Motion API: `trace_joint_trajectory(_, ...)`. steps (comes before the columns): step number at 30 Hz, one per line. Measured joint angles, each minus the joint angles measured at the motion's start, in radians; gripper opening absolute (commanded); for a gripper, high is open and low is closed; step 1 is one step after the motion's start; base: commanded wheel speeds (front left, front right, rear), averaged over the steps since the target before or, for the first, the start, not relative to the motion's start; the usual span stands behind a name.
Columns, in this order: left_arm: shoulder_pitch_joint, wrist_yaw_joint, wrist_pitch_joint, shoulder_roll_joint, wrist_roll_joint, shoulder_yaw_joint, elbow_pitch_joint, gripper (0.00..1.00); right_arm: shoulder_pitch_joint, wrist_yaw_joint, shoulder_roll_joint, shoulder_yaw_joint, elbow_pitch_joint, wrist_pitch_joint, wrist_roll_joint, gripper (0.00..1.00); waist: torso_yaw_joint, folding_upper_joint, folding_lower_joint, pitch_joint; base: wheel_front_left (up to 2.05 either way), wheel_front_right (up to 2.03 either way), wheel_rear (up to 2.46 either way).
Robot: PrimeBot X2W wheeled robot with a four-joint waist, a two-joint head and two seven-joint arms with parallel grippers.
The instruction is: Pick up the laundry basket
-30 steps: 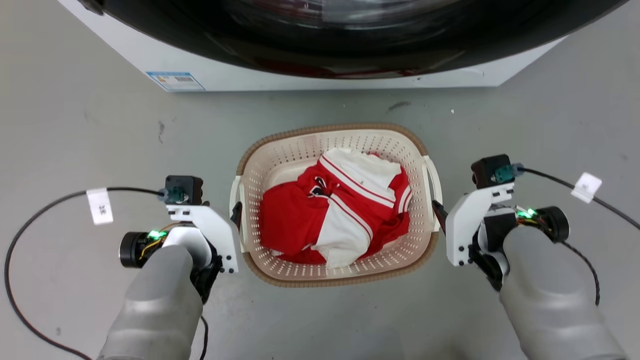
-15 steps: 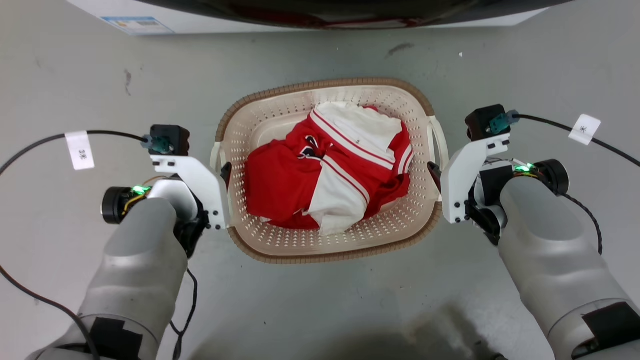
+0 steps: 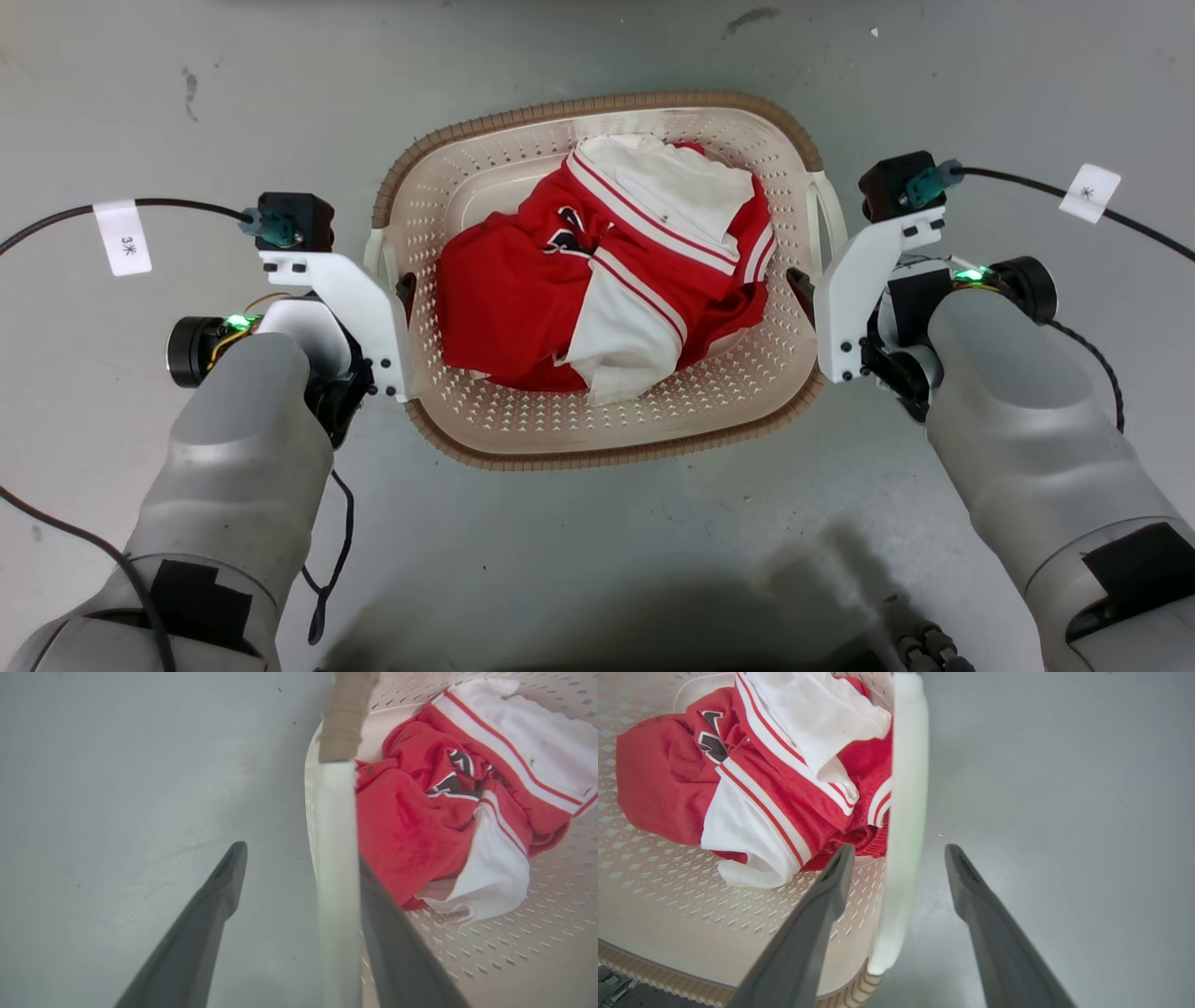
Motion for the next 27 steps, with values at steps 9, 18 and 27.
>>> trace_joint_trajectory(9, -0.019, -0.002, 0.011, -0.007, -0.031, -0.026, 0.013, 0.0, -0.022, 0.0, 0.0, 0.032, 0.027, 0.002, 0.044, 0.0, 0.005, 0.0, 0.0, 0.022, 0.0, 0.0, 0.0)
trace_joint_trajectory(18, -0.029, -0.003, 0.034, -0.016, -0.074, -0.057, 0.016, 0.0, -0.022, 0.0, 0.005, 0.064, 0.042, 0.024, 0.086, 0.0, 0.01, 0.0, 0.0, 0.018, 0.0, 0.0, 0.0)
trace_joint_trajectory(27, -0.017, -0.003, 0.13, -0.015, -0.127, -0.1, 0.019, 0.0, -0.02, 0.0, 0.004, 0.1, 0.051, 0.104, 0.142, 0.0, 0.006, 0.0, -0.0001, -0.048, 0.0, 0.0, 0.0)
